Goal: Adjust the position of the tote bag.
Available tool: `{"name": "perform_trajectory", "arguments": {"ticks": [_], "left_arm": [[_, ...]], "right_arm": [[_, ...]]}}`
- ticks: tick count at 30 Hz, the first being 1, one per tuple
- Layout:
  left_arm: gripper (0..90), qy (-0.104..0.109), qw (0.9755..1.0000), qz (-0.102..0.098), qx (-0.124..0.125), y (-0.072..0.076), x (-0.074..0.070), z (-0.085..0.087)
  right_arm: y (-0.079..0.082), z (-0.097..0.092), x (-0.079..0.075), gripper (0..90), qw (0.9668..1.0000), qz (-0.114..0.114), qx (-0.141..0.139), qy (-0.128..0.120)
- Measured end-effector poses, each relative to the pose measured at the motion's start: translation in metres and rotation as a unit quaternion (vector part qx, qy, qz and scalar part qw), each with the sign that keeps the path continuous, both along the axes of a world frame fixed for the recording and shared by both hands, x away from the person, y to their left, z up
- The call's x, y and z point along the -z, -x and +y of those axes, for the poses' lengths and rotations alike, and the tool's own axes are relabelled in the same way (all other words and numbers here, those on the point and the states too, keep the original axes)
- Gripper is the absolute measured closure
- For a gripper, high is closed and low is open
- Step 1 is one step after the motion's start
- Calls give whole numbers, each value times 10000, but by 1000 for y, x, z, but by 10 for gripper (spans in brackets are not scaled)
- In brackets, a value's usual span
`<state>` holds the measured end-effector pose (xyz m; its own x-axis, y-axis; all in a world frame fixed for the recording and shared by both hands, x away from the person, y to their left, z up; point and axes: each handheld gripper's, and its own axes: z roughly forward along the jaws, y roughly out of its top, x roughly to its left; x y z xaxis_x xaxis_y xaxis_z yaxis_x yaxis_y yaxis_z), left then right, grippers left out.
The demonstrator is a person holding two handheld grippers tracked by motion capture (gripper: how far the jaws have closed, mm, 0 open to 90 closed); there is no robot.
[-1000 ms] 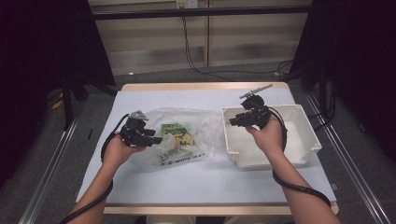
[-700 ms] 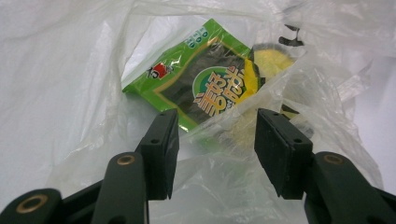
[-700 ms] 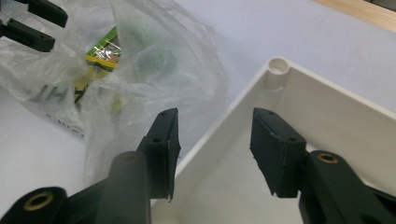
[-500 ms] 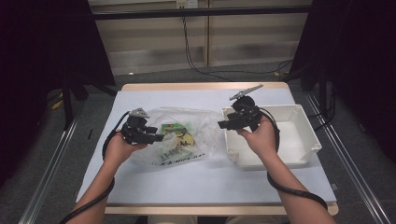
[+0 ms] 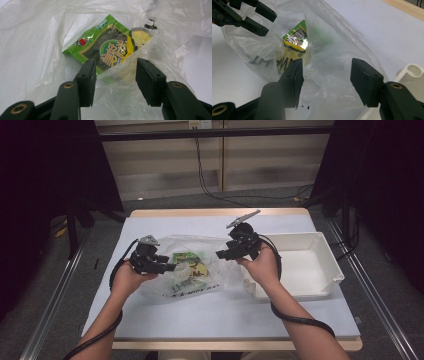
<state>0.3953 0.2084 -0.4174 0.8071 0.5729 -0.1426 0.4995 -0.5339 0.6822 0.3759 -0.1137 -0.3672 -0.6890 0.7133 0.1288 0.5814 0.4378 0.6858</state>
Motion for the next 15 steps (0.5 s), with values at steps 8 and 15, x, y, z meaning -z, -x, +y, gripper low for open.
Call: {"name": "perform_trajectory", "arguments": {"ticks": [8,15], "left_arm": [[518,116,9999,57,-30,1,-5,-1],[421,248,9996,80,-61,2,-12,-3]], "right_arm": [[-6,17,14,457,9991,-21,-202,364],[-9,24,23,461,9981,30,-279,553]]}}
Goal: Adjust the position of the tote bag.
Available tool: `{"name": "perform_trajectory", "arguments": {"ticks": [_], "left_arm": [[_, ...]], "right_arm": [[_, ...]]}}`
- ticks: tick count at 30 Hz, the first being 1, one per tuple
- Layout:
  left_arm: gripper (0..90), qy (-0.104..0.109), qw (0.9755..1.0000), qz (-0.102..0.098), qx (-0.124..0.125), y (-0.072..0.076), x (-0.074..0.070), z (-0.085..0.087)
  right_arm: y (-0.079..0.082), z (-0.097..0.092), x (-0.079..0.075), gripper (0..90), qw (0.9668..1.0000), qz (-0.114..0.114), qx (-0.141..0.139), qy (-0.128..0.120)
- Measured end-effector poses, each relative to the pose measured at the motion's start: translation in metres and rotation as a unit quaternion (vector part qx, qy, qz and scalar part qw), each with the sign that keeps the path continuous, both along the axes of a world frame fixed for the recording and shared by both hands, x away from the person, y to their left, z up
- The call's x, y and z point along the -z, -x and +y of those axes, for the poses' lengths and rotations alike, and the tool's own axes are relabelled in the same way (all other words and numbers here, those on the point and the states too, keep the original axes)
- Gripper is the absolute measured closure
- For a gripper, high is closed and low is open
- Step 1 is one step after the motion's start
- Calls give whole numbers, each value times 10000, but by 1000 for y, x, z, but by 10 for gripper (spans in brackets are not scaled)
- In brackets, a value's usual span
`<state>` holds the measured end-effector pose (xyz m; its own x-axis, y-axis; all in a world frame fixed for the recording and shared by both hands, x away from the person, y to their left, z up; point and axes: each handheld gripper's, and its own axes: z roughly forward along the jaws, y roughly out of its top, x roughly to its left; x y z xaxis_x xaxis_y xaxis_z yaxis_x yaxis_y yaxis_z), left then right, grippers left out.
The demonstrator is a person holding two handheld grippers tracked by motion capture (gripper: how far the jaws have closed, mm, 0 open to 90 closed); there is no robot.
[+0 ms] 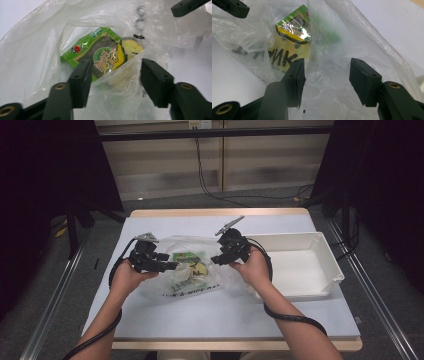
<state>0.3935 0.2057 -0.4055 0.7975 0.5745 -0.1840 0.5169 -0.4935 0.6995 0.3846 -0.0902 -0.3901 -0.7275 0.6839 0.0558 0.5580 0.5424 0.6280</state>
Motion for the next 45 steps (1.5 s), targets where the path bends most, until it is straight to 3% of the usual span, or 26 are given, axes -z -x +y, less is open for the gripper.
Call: {"name": "perform_trajectory", "arguments": {"ticks": [5,8,11,15,18,19,20,21,22,24,25,27,28,29,31,32,34,35,37,38,39,40,41,43,45], "left_arm": [[334,41,10000,-76,-3,3,-6,-4],[280,75,9999,-75,7,6,-10,-7],[234,73,9999,-33,105,9,-11,-10],[211,-61,9998,-74,169,12,-7,-15],[194,-139,9997,-60,177,12,-4,-17],[189,-180,9996,-55,192,13,-3,-17],[189,-139,9997,-61,190,12,-2,-18],[181,-162,9997,-48,196,13,-2,-18],[181,-189,9996,-64,189,13,-2,-19],[176,-176,9996,-58,196,13,-2,-21],[173,-167,9996,-44,230,14,-3,-22],[172,-230,9994,-90,245,15,-4,-25],[208,-205,9994,-93,261,15,-3,-26],[226,-345,9989,-259,185,15,-1,-28],[260,-356,9990,-219,184,15,0,-28],[389,-393,9988,-232,163,15,1,-28],[416,-460,9986,-217,113,13,4,-25],[571,-477,9987,-129,95,12,6,-23],[579,-472,9988,-97,32,12,9,-20],[736,-544,9985,-36,112,10,9,-17],[756,-521,9986,-22,23,10,12,-14],[833,-521,9986,-22,23,10,12,-14],[833,-560,9984,83,83,9,12,-11],[900,-603,9981,88,40,9,13,-7],[900,-674,9976,132,30,8,14,0]], "right_arm": [[0,3,3,403,10000,12,-34,37],[1,7,6,314,9999,-70,-94,16],[2,11,10,264,9992,-223,-168,289],[2,14,14,299,9977,-323,-160,577],[1,13,16,445,9956,-401,-114,839],[1,11,16,553,9952,-335,-83,910],[1,11,16,553,9952,-335,-83,910],[0,10,16,668,9949,-269,-46,976],[0,10,16,668,9949,-269,-46,976],[0,8,15,753,9954,-191,49,932],[0,7,16,839,9958,-182,15,898],[-1,4,13,886,9970,-135,120,754],[-2,2,12,891,9979,-46,185,621],[-2,1,11,892,9982,-20,221,553],[-2,-1,10,893,9988,38,222,444],[-4,-6,8,893,9992,93,279,288],[-5,-9,7,893,9993,145,294,178],[-8,-18,6,892,9988,225,423,-43],[-9,-21,6,893,9985,269,471,-97],[-12,-28,5,892,9976,303,570,-261],[-13,-31,5,892,9970,322,626,-317],[-13,-31,5,892,9970,322,626,-317],[-15,-34,5,892,9965,345,653,-390],[-20,-41,4,893,9950,325,797,-515],[-23,-46,3,893,9936,359,876,-617]]}}
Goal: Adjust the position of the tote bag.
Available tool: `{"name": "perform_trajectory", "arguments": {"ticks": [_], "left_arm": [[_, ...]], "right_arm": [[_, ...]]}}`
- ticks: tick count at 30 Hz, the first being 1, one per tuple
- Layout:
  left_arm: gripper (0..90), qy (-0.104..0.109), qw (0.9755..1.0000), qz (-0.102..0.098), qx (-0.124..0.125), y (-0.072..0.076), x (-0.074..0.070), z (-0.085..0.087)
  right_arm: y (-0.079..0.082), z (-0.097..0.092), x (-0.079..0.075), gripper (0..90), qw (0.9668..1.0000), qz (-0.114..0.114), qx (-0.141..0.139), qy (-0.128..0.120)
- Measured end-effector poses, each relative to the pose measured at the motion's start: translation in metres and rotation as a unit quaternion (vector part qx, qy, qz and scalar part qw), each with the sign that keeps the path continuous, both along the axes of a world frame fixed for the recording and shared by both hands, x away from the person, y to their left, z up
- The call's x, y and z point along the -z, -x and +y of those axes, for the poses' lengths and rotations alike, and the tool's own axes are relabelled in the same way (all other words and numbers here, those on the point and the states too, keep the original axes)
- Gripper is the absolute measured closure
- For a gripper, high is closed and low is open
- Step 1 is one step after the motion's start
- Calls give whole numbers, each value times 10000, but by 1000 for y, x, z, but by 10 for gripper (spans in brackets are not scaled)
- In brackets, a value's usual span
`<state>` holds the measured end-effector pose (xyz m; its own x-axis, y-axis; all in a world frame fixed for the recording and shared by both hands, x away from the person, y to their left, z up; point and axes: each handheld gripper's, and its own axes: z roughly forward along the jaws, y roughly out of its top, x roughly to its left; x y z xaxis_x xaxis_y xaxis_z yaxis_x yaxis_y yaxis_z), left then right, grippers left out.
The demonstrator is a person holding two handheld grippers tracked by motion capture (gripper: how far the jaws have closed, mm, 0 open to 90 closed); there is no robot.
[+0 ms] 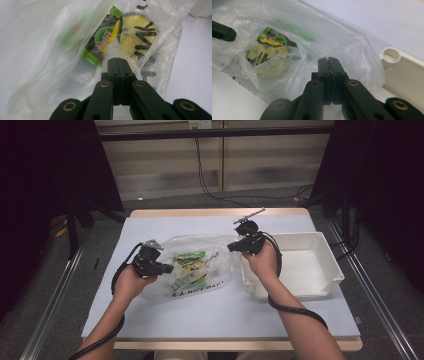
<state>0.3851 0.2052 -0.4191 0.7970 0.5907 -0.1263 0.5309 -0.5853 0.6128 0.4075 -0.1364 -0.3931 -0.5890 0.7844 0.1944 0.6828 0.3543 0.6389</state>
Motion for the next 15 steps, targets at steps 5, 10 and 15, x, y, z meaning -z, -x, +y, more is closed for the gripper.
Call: {"name": "perform_trajectory", "arguments": {"ticks": [5,10,15], "left_arm": [[900,77,9997,26,-225,-1,2,14],[900,-27,9994,18,-348,-2,2,25],[900,-165,9980,-10,-609,-3,3,35]], "right_arm": [[-7,-11,-1,894,9996,90,213,-167],[-12,-17,-2,895,9993,87,295,-201],[-19,-25,-2,895,9986,102,427,-304]]}}
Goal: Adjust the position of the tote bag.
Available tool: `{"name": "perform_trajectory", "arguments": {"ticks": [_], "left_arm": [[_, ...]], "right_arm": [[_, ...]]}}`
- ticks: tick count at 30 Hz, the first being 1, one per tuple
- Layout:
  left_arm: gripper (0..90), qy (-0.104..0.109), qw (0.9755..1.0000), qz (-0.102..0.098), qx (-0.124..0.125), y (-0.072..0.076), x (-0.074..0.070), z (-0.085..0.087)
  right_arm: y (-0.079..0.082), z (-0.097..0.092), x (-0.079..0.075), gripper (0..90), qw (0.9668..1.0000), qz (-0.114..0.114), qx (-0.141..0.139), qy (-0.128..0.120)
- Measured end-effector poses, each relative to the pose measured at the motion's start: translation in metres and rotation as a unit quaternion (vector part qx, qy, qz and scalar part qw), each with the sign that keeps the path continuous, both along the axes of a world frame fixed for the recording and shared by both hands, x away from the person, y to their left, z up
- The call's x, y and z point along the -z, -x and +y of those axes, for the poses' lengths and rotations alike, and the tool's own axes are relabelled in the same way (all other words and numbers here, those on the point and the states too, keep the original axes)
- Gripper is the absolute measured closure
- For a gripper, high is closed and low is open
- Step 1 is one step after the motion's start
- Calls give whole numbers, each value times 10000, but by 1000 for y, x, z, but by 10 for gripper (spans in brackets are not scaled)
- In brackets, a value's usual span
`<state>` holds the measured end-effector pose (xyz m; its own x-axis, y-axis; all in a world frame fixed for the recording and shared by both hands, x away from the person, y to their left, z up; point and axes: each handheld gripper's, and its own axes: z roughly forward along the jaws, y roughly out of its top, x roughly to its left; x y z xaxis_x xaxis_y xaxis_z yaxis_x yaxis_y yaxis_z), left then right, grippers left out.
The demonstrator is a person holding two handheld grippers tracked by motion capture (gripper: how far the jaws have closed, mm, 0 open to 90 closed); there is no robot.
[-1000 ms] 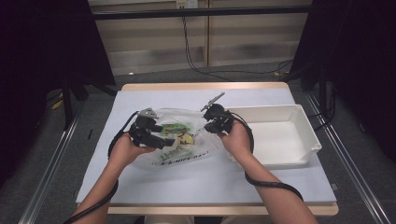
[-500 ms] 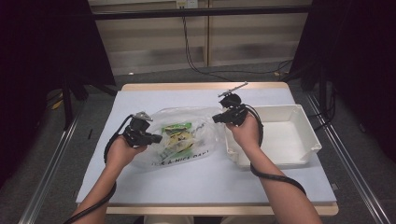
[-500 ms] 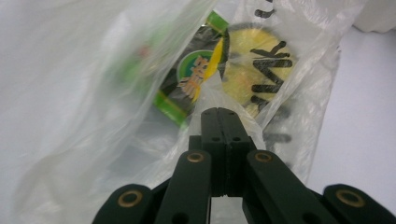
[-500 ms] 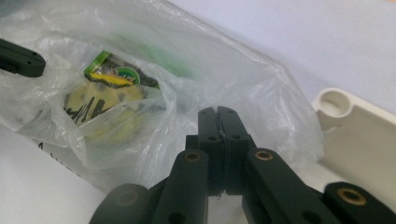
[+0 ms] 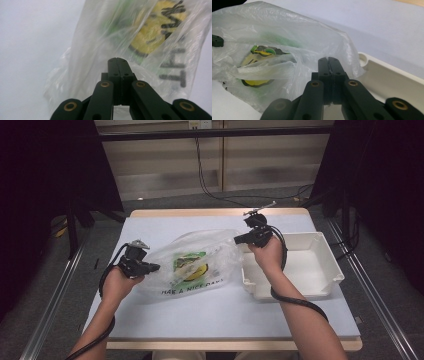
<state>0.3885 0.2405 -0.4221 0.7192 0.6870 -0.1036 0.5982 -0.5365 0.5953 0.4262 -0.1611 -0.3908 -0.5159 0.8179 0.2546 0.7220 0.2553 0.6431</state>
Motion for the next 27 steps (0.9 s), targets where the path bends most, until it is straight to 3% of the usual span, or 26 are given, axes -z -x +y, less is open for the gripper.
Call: {"name": "perform_trajectory", "arguments": {"ticks": [5,7,9,10,14,17,19,20,21,22,24,27], "left_arm": [[900,-56,9997,-30,-234,-2,4,9],[900,-129,9996,8,-255,-3,6,12],[900,-43,9996,53,-269,-5,9,14],[900,-155,9995,30,-282,-5,8,14],[900,-222,9993,54,-291,-5,8,14],[900,-30,9995,40,-303,-4,6,16],[900,113,9997,-20,-230,-2,0,16],[900,145,9996,-53,-226,-1,-3,15],[900,210,9996,-57,-168,0,-7,13],[900,212,9997,-128,-33,3,-13,6],[900,290,9994,-189,50,5,-17,-1],[900,244,9993,-214,185,5,-19,-7]], "right_arm": [[-4,-8,1,895,9999,56,142,44],[-6,-11,3,894,9999,36,152,-6],[-7,-12,3,894,9998,51,165,48],[-8,-12,3,893,9998,59,209,32],[-9,-12,5,892,9997,63,203,119],[-8,-11,4,848,9997,42,163,165],[-2,-8,-2,755,9997,-98,113,215],[-2,-8,-2,755,9997,-98,113,215],[2,-6,-9,673,9995,-180,125,244],[4,-5,-13,662,9992,-245,111,281],[8,-2,-19,646,9990,-323,50,313],[11,1,-25,635,9986,-405,-26,325]]}}
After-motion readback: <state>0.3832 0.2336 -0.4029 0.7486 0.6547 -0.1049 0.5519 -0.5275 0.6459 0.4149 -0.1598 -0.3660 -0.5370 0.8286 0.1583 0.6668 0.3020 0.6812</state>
